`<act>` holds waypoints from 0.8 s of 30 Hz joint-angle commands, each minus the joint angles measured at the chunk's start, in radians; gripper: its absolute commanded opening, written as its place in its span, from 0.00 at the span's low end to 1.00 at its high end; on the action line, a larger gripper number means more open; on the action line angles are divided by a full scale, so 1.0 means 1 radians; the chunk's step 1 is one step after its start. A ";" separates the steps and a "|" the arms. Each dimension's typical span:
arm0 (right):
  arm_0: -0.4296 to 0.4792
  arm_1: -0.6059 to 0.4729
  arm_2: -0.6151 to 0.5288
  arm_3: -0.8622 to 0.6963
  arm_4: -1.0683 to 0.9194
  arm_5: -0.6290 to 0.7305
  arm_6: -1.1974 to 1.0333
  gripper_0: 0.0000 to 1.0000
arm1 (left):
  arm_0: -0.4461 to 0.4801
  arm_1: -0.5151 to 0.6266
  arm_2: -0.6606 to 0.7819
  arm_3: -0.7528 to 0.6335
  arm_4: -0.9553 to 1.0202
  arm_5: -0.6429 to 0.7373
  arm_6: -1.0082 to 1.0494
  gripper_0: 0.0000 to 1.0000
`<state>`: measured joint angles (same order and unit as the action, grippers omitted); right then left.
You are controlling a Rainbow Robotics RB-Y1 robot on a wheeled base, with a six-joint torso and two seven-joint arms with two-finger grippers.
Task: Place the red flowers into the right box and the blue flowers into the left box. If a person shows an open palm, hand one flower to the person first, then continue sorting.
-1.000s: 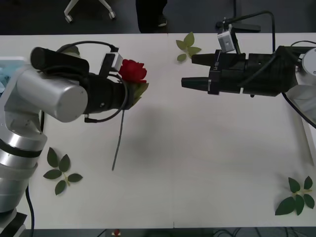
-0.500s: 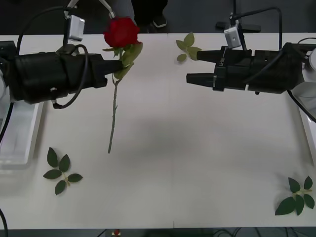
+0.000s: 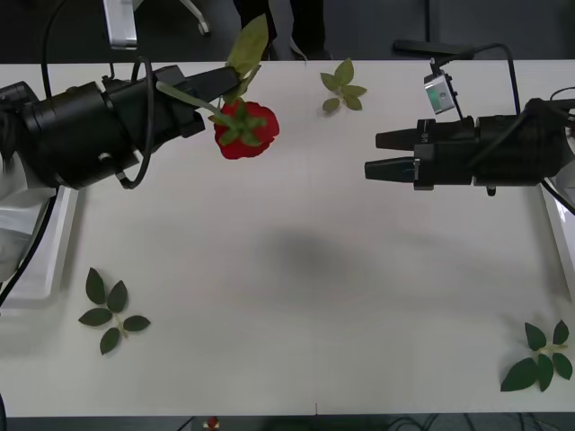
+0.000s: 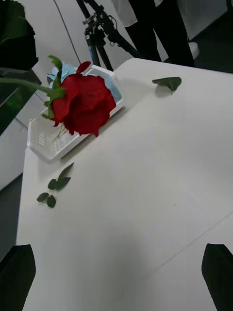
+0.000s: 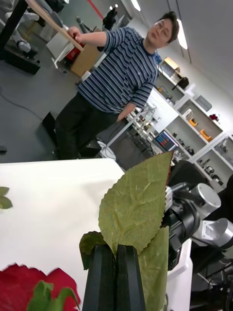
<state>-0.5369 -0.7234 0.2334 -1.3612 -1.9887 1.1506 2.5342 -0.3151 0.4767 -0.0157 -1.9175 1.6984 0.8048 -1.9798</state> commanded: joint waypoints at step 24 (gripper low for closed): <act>0.020 -0.051 -0.002 -0.024 0.044 0.147 -0.413 1.00 | 0.025 -0.007 -0.001 -0.041 -0.439 0.089 -0.039 0.00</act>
<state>-0.5200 -0.7253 0.2335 -1.3612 -1.9710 1.2707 2.2140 -0.3109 0.4434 -0.0335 -1.9194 1.3265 0.8703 -1.9817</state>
